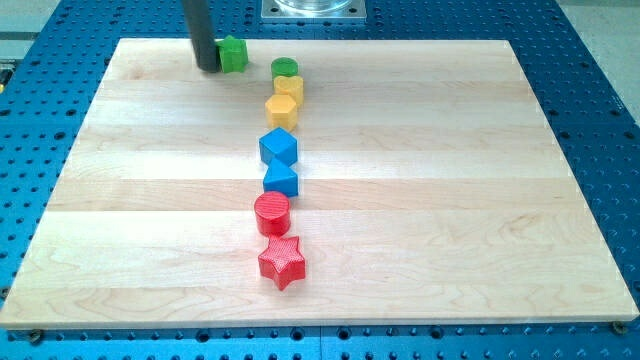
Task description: Place green blocks on top of yellow blocks
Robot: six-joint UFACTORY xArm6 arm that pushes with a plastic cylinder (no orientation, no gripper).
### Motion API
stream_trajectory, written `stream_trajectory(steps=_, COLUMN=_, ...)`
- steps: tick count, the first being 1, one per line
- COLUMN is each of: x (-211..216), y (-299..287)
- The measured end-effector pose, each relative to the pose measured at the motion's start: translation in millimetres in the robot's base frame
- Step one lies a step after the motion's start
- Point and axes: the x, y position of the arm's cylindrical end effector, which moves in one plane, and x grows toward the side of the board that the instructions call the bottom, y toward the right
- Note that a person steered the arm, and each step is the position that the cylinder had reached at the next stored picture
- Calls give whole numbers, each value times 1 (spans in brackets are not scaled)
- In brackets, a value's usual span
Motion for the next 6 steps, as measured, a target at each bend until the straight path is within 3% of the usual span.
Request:
stream_trajectory(steps=1, x=-8, y=27)
stream_trajectory(steps=2, x=-27, y=17)
stream_trajectory(steps=4, x=-35, y=60)
stream_trajectory(steps=6, x=-30, y=61)
